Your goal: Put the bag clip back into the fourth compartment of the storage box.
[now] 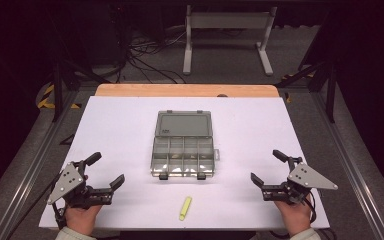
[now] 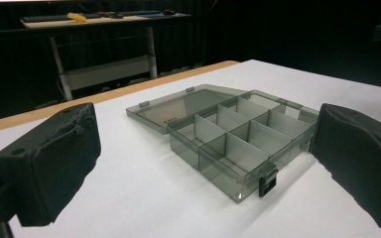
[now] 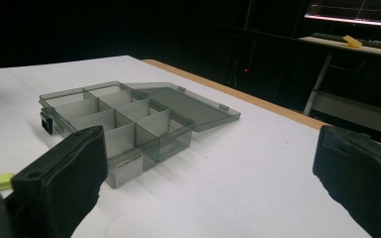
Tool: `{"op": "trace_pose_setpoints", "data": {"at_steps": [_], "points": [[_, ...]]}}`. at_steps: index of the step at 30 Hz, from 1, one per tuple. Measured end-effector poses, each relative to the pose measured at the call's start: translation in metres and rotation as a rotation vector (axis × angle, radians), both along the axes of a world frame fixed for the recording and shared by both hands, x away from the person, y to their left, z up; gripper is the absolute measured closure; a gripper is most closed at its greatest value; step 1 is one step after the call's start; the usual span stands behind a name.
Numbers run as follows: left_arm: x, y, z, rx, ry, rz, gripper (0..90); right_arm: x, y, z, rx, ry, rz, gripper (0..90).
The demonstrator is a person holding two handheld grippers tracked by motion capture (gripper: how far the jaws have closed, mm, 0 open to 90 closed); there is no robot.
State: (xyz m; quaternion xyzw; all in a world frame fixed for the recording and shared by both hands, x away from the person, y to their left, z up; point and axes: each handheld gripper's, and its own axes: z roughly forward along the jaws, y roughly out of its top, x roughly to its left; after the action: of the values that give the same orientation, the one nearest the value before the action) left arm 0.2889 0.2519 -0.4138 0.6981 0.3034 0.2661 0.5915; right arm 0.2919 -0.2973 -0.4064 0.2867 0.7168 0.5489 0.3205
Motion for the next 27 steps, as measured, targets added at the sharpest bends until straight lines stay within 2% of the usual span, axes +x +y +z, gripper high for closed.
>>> {"op": "trace_pose_setpoints", "data": {"at_steps": [7, 14, 20, 27], "points": [[-0.001, -0.001, 0.001, 0.003, -0.006, 0.002, 0.0, 0.001, 0.002, 0.000, -0.011, 0.003, 0.008, 1.6], [-0.003, 0.001, 0.003, 0.008, -0.014, 0.005, 0.0, 0.004, 0.006, 0.002, -0.002, 0.032, 0.024, 1.6], [-0.004, 0.003, 0.004, 0.021, -0.014, 0.005, 0.0, 0.006, 0.017, 0.008, -0.009, 0.045, 0.069, 1.6], [-0.006, 0.004, 0.004, 0.037, -0.033, 0.004, 0.1, 0.015, 0.049, 0.019, -0.010, 0.075, 0.165, 1.6]]}}
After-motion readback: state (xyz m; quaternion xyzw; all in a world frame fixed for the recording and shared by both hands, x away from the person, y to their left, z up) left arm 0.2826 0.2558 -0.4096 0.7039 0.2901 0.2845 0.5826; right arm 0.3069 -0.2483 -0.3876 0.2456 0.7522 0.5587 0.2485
